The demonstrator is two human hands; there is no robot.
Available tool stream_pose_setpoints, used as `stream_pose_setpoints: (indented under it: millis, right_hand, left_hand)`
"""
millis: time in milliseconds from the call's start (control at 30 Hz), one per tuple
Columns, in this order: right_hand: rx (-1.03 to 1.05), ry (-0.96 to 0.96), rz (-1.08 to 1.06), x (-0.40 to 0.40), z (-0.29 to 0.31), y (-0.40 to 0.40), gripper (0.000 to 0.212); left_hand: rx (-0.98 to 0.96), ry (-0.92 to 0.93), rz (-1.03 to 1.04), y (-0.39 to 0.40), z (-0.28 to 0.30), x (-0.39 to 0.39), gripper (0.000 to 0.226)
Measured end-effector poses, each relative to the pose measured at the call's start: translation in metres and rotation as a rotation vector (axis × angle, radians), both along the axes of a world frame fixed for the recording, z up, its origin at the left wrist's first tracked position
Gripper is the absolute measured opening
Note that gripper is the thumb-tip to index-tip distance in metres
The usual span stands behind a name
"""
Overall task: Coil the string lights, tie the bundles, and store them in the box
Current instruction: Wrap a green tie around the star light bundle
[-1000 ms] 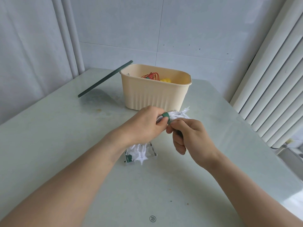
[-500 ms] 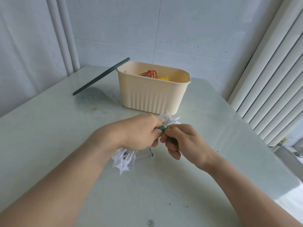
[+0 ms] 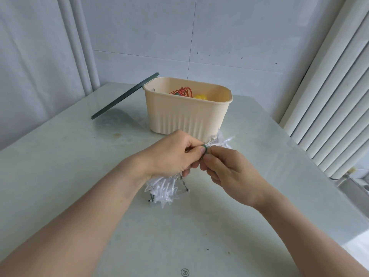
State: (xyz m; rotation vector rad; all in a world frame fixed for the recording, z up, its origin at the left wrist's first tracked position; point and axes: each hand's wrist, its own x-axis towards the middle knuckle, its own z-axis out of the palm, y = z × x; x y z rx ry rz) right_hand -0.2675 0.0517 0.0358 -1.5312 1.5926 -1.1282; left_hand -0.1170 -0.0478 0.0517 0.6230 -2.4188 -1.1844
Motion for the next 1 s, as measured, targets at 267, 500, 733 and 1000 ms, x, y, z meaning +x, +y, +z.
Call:
stream_pose_setpoints:
  millis: [267,500,733,1000]
  right_hand:
    - [-0.017,-0.235,-0.07,0.004,0.004,-0.001,0.032]
    - [-0.009,-0.141,0.017,-0.001,0.005,0.0,0.034]
    - [0.058,-0.104,0.098,-0.005,0.003,0.0,0.048]
    - [0.18,-0.155,0.321,-0.016,0.007,0.003,0.033]
  left_hand:
    - [-0.239,0.028,0.093,0.005,0.001,-0.006,0.033]
    - [-0.29,-0.085,0.091,0.006,-0.002,-0.007,0.033]
    - [-0.197,-0.238,0.031,0.012,0.002,-0.006,0.026]
    - [-0.119,-0.201,0.028,0.013,0.005,-0.003,0.022]
